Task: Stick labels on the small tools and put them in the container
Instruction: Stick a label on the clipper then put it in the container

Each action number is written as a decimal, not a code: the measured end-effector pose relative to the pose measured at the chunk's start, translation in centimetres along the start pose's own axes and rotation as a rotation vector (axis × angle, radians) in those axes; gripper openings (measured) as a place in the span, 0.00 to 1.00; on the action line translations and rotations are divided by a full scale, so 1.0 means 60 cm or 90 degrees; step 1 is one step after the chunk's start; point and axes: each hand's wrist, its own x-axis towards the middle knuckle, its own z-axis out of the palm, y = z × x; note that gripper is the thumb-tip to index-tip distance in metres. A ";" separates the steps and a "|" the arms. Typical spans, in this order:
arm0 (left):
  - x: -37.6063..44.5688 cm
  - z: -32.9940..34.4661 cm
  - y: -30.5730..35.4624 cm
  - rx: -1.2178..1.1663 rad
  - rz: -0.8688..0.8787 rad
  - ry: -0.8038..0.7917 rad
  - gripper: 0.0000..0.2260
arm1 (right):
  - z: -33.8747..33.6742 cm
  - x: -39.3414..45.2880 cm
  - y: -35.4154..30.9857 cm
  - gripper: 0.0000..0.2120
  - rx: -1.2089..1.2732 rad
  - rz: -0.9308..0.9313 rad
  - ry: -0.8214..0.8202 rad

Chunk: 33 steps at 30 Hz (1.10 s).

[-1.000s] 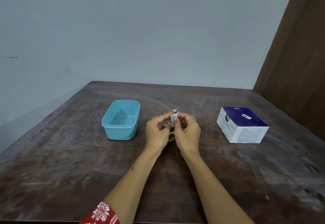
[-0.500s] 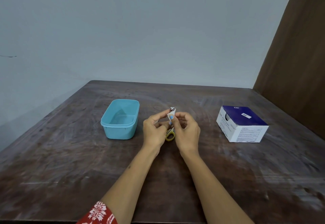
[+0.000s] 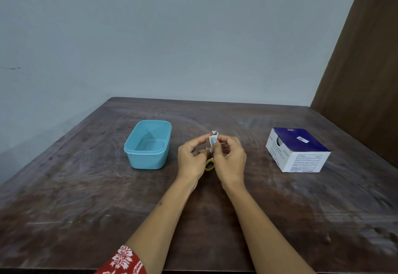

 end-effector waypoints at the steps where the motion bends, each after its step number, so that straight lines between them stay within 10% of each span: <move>1: 0.001 0.000 -0.002 0.005 -0.001 0.002 0.17 | 0.000 0.000 0.000 0.02 0.002 0.000 0.000; 33: 0.005 -0.004 0.007 0.197 0.306 0.136 0.09 | -0.001 -0.004 0.000 0.05 -0.340 -0.187 -0.088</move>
